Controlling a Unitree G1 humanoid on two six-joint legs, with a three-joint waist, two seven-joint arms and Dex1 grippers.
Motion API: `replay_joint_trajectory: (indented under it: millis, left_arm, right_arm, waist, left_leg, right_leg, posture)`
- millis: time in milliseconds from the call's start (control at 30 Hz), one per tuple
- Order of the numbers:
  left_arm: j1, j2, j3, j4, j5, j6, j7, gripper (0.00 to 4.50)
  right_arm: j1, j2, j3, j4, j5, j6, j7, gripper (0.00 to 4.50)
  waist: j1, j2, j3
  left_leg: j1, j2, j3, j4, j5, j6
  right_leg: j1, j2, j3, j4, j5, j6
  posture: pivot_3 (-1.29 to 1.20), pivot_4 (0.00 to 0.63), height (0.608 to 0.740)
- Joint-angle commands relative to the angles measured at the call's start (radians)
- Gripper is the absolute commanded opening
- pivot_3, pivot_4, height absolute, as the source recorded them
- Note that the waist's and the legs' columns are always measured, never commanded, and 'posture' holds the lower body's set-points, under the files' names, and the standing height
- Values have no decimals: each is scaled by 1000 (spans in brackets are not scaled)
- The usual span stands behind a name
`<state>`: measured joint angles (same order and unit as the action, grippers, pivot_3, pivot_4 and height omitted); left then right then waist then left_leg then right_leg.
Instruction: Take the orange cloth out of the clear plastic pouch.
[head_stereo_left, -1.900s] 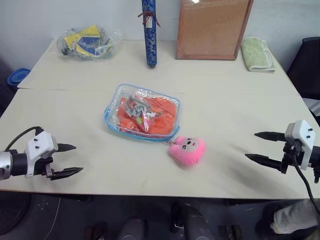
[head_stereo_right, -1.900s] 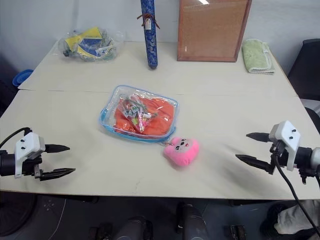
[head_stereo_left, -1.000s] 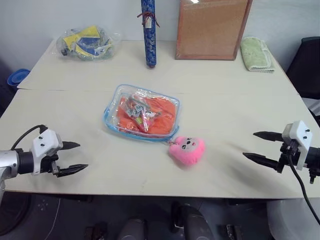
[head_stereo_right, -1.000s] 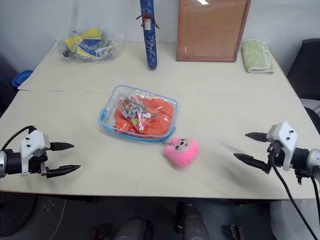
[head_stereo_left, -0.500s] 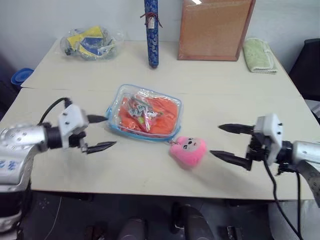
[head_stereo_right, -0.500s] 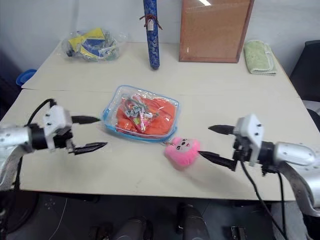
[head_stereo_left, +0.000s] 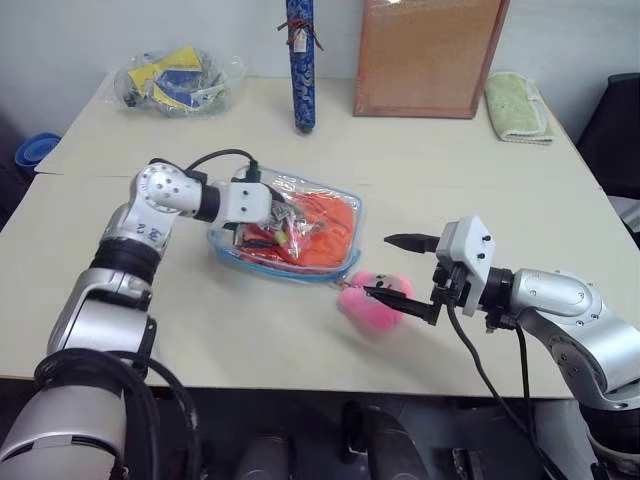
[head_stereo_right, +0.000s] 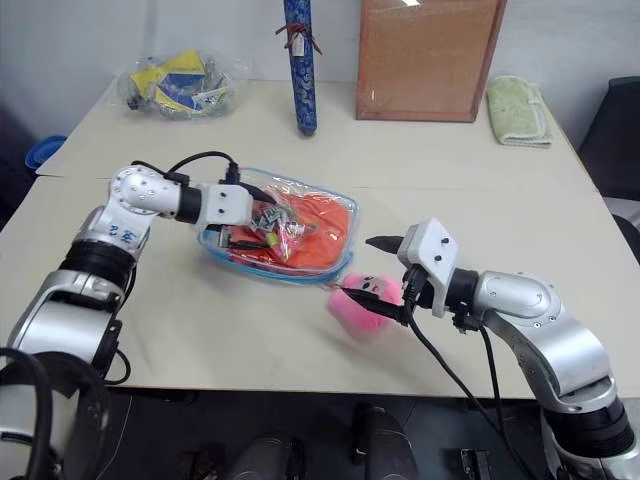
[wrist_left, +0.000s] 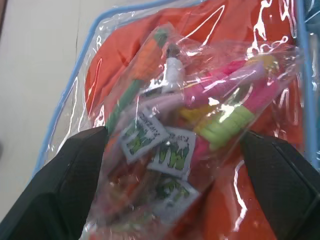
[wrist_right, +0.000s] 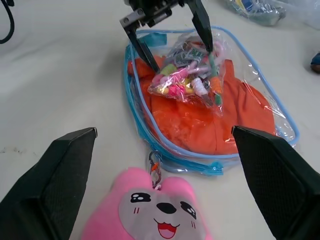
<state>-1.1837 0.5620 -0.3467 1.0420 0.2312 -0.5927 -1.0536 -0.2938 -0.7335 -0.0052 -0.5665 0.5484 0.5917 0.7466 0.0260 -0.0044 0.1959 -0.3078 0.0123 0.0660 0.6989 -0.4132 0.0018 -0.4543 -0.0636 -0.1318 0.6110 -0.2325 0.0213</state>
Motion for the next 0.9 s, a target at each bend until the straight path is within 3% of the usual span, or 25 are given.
replay_joint_trajectory:
  millis: [33, 100, 433, 567, 733, 900]
  left_arm:
    - [-46, -20, -30, 108, 76, -79, 69, 4342]
    - [-59, -38, -38, 146, 99, -92, 95, 4342]
    - [-64, -59, -10, 177, 104, -127, 112, 1434]
    - [-55, -45, 29, 148, 71, -98, 128, 513]
    - [17, 42, 128, 8, -6, -14, 126, 513]
    - [302, 278, 280, -322, -46, 213, 179, 513]
  right_arm:
    - [17, 2, -35, -61, 5, 9, -32, 4500]
    - [29, -2, -44, -76, 8, 16, -44, 4500]
    - [57, -13, -59, -112, 8, 31, -59, 4500]
    - [42, -10, -42, -103, 1, 28, -50, 4500]
    - [7, -7, -16, -79, 3, 16, -13, 4500]
    - [-43, -12, -12, -33, 68, 17, 94, 4500]
  waist:
    - [-3, 0, 0]
    - [-3, 0, 0]
    - [-1, -1, 0]
    - [-2, -1, 0]
    - [-10, -1, 0]
    - [-38, -1, 0]
  left_leg:
    - [0, 0, 0, 0, 0, 0]
    - [0, 1, 0, 0, 0, 0]
    - [0, 1, -1, 0, 0, 1]
    - [0, 1, -1, 0, 0, 1]
    - [1, 2, -1, 0, 0, 1]
    - [2, 3, -3, -1, 0, 1]
  right_leg:
    - [0, 0, 0, 0, 0, 0]
    - [0, -2, 0, 0, 0, 0]
    - [0, -3, 0, 1, 0, 0]
    - [0, -2, 0, 1, 0, 0]
    - [0, -2, 1, 1, 0, 0]
    - [-5, -1, 6, 4, 0, 0]
  posture:
    - [0, 150, 740]
    - [0, 150, 740]
    - [0, 150, 740]
    - [0, 150, 740]
    - [0, 150, 740]
    - [0, 150, 740]
